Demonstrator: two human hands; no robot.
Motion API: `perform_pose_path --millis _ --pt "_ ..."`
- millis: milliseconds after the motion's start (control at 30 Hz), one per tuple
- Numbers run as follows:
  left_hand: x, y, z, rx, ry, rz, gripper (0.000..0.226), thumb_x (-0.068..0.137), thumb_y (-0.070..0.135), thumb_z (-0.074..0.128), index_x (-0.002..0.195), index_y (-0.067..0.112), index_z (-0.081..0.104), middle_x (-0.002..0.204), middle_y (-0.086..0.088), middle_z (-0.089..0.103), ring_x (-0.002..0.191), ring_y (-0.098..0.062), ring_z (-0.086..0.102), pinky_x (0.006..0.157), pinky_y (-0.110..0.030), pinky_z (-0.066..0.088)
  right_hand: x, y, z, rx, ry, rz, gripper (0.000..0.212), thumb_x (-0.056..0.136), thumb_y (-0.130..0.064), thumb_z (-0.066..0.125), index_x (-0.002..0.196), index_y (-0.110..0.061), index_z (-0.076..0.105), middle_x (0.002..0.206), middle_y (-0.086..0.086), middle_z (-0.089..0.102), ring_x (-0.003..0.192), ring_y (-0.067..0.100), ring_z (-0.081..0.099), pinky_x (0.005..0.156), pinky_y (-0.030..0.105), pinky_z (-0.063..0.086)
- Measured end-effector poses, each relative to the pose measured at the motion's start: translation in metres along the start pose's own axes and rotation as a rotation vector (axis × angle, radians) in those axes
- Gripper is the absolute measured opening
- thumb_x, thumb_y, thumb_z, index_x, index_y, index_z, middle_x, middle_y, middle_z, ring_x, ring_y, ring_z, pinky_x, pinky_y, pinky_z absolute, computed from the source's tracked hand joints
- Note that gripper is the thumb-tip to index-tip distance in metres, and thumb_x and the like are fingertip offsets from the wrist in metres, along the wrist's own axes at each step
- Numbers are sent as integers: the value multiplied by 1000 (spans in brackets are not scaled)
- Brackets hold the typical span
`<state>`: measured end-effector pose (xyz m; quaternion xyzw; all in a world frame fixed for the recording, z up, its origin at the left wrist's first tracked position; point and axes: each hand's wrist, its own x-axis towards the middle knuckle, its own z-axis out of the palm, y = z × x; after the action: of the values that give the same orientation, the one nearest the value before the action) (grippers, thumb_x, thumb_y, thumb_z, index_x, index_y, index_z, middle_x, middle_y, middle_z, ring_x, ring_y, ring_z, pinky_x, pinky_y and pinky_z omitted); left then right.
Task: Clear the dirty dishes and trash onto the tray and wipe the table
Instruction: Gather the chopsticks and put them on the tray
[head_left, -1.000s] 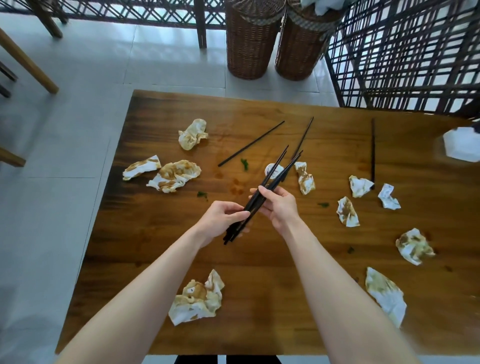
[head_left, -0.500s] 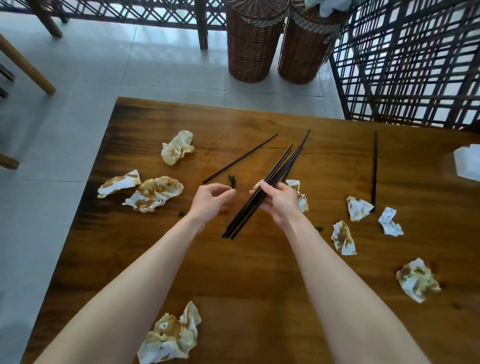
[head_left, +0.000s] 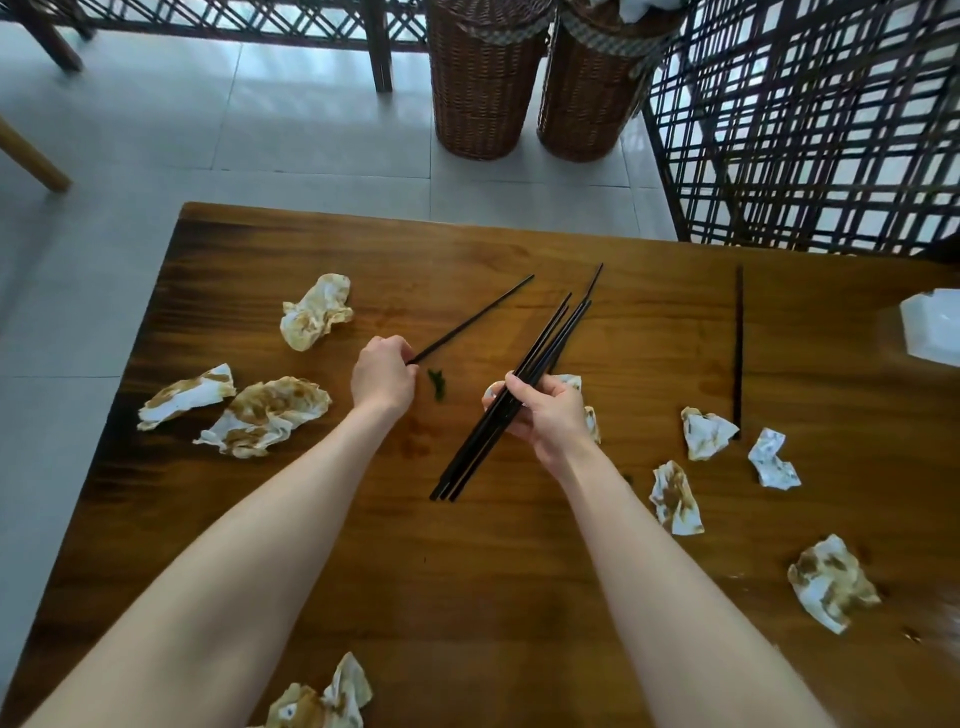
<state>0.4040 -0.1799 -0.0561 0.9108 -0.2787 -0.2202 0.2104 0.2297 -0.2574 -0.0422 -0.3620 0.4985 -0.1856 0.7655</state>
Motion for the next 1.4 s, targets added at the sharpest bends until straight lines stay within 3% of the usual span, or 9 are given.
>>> perform_pose_path --millis 200,400,467,567,700,900,1000,1167,1400 --pt "4 -2 -2 -17 -68 -48 19 93 19 63 107 7 66 109 -10 62 94 -21 54 80 -32 45 0 5 -3 11 -7 2 7 91 -5 61 98 -4 63 79 9 69 75 24 71 69 39 60" --pt "-27 0 -15 -447 -241 -104 7 89 23 69 91 17 69 86 9 62 86 -6 56 66 -17 39 -7 5 6 9 4 8 6 93 -7 60 98 -7 63 87 12 68 81 26 71 66 38 58" --pt "-43 4 -16 -507 -345 -78 6 88 26 69 87 20 69 88 9 64 86 -3 56 68 -20 41 -10 1 9 30 10 -4 6 94 -8 59 98 -7 62 90 13 68 82 26 71 65 37 59" --pt "-62 10 -17 -507 -518 -26 11 89 25 67 89 15 72 89 0 70 87 -12 62 73 -27 45 -19 -3 8 49 29 -51 6 95 -8 57 98 -7 61 93 12 69 82 26 70 67 38 60" --pt "-78 19 -13 -479 -613 40 15 90 21 66 95 8 71 94 -8 71 91 -20 64 83 -34 49 -32 -5 -5 54 96 -94 7 96 -9 56 100 -9 61 93 9 72 86 25 71 70 38 60" --pt "-92 33 -8 -432 -737 109 9 91 16 64 93 9 69 96 -7 70 92 -20 65 86 -33 51 -48 -3 -30 79 184 -89 7 95 -11 57 100 -9 61 85 8 72 79 22 73 67 39 60" --pt "-99 43 -3 -471 -757 107 8 91 16 64 95 10 68 98 -9 70 94 -23 67 87 -37 54 -52 -5 -43 81 194 -94 6 95 -10 57 99 -7 61 82 7 71 73 18 72 59 34 58" --pt "-106 64 13 -518 -781 125 25 87 20 70 111 11 67 101 -4 72 92 -17 70 88 -37 56 -49 -15 -71 94 180 -88 6 94 -10 58 99 -8 61 82 8 71 80 23 72 66 37 59" --pt "-109 102 48 -556 -724 84 16 85 20 72 101 18 71 96 -1 74 93 -16 70 85 -31 55 -32 -38 -114 45 124 -70 7 92 -6 60 99 -9 60 86 8 69 82 23 71 70 37 59"
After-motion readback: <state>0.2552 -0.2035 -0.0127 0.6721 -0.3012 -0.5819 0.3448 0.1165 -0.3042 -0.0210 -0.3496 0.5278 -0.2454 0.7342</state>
